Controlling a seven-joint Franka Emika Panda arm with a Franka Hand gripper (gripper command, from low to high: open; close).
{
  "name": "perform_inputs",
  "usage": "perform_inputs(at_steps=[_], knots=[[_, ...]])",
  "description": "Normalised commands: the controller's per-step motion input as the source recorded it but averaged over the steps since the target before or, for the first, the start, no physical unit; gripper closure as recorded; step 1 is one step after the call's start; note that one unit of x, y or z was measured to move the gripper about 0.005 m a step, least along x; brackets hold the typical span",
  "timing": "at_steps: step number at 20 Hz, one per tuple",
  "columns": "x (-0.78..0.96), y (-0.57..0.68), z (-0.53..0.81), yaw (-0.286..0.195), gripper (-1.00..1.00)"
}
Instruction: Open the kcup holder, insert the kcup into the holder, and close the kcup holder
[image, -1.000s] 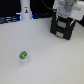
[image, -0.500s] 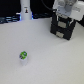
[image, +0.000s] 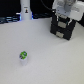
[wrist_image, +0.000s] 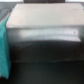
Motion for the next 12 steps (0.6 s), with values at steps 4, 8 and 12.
perform_inputs(at_steps=[4, 8, 12], knots=[[0.77, -0.25, 0.21, -0.034, 1.0], [0.94, -0.31, 0.09, -0.062, 1.0], [0.95, -0.3, 0.04, -0.072, 1.0]])
